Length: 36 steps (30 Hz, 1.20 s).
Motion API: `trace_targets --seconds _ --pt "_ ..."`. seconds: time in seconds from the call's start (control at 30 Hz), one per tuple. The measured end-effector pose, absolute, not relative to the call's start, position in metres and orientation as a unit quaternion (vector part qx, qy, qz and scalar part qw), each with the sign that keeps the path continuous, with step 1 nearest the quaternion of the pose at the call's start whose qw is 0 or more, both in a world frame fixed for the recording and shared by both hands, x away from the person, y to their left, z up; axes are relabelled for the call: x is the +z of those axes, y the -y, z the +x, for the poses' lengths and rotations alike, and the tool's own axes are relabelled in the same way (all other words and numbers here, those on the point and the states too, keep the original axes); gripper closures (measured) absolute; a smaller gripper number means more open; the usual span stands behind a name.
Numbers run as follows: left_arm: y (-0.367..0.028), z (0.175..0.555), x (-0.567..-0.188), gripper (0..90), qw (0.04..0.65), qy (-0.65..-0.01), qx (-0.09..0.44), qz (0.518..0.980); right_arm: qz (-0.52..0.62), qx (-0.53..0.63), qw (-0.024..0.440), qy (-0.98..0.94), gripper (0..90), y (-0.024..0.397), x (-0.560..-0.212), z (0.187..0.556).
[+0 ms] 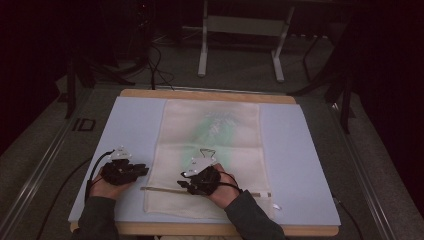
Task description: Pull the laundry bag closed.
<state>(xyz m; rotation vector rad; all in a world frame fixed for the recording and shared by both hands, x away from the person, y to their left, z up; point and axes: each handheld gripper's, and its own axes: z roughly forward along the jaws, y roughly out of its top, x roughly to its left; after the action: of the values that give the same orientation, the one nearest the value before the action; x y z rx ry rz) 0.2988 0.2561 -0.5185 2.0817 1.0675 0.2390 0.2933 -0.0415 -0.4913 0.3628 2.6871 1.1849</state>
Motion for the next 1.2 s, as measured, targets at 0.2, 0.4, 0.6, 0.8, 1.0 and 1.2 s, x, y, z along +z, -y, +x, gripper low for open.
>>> trace_targets --seconds 0.2,0.4,0.6,0.8,1.0,1.2 --pt "-0.260 0.299 -0.518 73.2 0.390 -0.425 0.096 0.811 0.116 0.402 0.085 -0.904 68.2 0.033 -0.494 0.294" --pt "-0.263 0.299 -0.518 73.2 0.392 -0.428 0.098 0.809 0.109 0.398 0.081 -0.907 68.1 0.023 -0.498 0.293" --pt "-0.264 0.300 -0.518 73.2 0.392 -0.429 0.098 0.808 0.100 0.398 0.076 -0.909 68.0 0.014 -0.500 0.293" --pt "-0.264 0.300 -0.518 73.3 0.393 -0.429 0.099 0.808 0.100 0.400 0.069 -0.908 69.6 0.006 -0.503 0.293" --pt "-0.264 0.300 -0.518 73.2 0.393 -0.431 0.100 0.806 0.095 0.396 0.065 -0.911 74.4 -0.005 -0.508 0.294" --pt "-0.263 0.301 -0.518 73.1 0.391 -0.431 0.098 0.807 0.087 0.396 0.060 -0.912 77.4 -0.017 -0.511 0.292"
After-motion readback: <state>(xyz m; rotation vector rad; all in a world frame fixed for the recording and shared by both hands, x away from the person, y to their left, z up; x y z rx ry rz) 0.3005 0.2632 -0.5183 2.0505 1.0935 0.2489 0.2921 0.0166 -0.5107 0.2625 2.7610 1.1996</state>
